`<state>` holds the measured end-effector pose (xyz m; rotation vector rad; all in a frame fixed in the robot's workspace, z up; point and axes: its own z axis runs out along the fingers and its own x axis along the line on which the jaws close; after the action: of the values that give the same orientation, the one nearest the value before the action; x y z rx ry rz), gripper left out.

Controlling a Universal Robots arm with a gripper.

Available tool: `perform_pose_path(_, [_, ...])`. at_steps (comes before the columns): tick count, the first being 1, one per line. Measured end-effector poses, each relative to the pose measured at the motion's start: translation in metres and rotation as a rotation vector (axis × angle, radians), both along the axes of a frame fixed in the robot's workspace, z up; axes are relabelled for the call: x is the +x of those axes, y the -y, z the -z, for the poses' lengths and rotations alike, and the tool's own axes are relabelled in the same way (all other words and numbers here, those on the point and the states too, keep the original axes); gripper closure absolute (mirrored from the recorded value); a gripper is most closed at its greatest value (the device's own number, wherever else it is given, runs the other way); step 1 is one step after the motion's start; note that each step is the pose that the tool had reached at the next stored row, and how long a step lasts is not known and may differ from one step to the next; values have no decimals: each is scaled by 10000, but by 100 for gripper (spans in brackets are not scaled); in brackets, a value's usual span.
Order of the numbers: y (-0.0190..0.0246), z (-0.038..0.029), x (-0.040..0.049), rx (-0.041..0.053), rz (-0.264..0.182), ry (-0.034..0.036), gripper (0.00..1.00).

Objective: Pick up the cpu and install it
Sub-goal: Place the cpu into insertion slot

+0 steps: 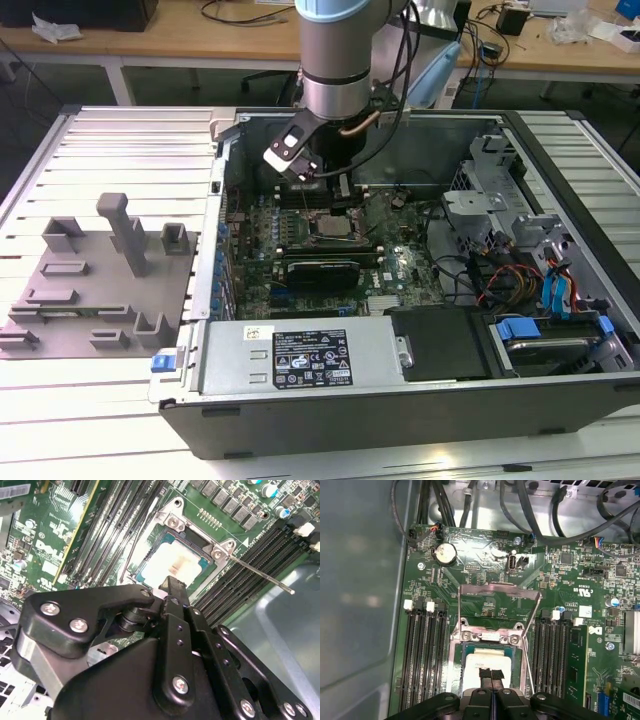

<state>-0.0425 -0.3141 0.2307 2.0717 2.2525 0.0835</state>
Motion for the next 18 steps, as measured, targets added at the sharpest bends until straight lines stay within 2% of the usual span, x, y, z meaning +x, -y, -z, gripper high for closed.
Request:
perform_pose_path(2, [0, -1, 1, 1, -2, -17, 89])
perform_pose_path(4, [0, 1, 6, -2, 0, -351, 89])
perform_pose_path(5, [0, 2, 15, -1, -1, -578, 89])
perform_pose_path(6, [0, 2, 20, 0, 0, -723, 89])
perform_pose_path(7, [0, 2, 21, -2, 0, -747, 89])
perform_pose_path(10, [0, 2, 27, -1, -1, -748, 89])
perform_pose_path(12, [0, 3, 87, 0, -1, -747, 89])
perform_pose_path(14, [0, 2, 100, -1, 0, -747, 89])
perform_pose_path(15, [0, -8, 100, -1, 1, -748, 89])
perform_pose_path(18, [0, -105, 100, -1, 1, -748, 89])
